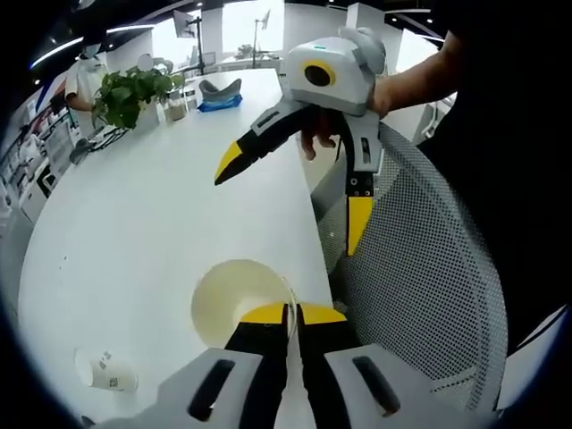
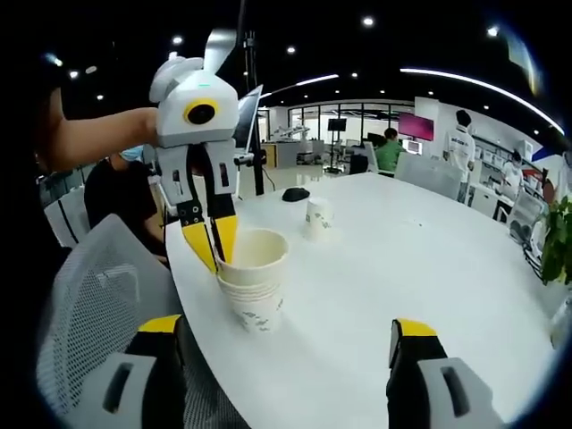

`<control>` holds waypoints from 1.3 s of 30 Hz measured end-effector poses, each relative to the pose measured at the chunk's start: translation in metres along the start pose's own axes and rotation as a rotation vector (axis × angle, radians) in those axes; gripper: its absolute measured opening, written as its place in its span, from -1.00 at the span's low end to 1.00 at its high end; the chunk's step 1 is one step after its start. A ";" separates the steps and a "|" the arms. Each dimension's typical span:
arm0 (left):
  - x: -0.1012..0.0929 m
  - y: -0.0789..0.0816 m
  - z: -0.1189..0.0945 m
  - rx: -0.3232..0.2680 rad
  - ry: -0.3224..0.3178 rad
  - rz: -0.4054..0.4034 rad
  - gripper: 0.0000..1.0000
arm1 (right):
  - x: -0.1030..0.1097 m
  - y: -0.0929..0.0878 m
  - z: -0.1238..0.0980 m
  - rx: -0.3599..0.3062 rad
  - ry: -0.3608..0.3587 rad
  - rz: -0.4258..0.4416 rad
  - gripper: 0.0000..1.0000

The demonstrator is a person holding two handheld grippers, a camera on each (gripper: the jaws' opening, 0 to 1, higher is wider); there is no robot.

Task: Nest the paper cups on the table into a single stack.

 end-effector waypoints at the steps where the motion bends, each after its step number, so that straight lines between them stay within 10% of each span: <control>1: 0.000 0.001 -0.001 -0.004 0.002 0.002 -0.98 | -0.001 -0.001 -0.002 0.000 -0.004 0.002 0.92; 39: -0.003 -0.004 0.001 -0.016 -0.039 -0.025 -1.00 | -0.002 -0.014 -0.009 0.006 -0.036 0.033 0.89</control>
Point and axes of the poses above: the point that each gripper's makers call its tool centre point, and the gripper's own axes: z roughly forward along the fingers, x roughly to its left, y roughly out of its top, the point moved 4 cm from there along -z, roughly backward along the fingers, and after that the axes turned 4 degrees about z, right-handed, at the moved point
